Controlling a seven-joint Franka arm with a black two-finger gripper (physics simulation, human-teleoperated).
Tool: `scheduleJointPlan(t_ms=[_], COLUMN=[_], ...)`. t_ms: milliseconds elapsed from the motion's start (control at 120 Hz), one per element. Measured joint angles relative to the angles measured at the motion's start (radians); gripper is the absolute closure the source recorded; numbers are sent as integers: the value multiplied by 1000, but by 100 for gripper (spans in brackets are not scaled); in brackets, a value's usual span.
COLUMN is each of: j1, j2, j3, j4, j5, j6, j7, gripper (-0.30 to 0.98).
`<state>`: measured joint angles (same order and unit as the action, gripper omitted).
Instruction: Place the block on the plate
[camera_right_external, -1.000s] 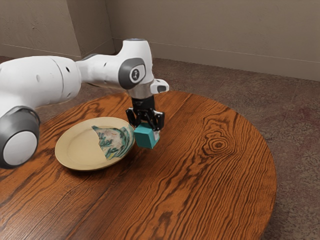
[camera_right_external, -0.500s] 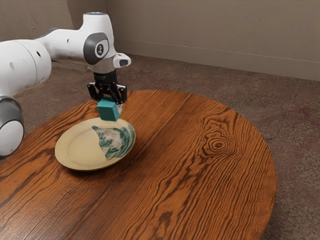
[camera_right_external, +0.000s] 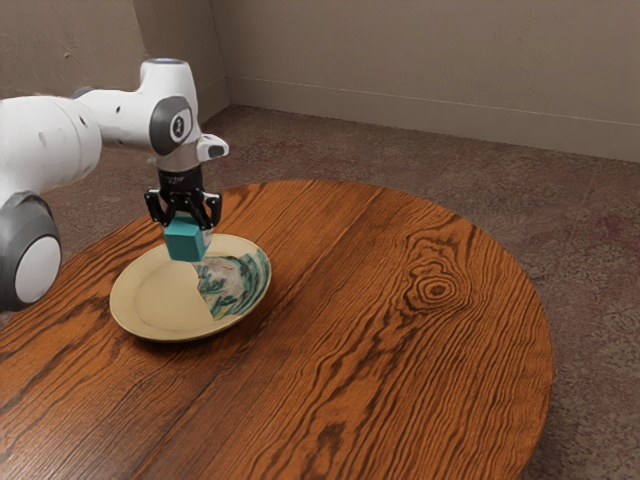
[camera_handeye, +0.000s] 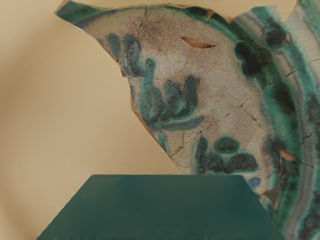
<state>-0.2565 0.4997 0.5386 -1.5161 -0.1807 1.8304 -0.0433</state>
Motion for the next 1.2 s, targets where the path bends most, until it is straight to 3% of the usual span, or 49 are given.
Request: scheduleJointPlan(t_ms=[417, 775, 1058, 1200], j1=[48, 52, 49, 45], j2=[113, 113, -30, -113], j3=[-36, -40, -31, -76], j4=[-29, -26, -17, 11], j5=[-58, -69, -35, -2], j6=[75, 94, 46, -13], j7=[17, 29, 37, 44], gripper=[29, 8, 2, 1])
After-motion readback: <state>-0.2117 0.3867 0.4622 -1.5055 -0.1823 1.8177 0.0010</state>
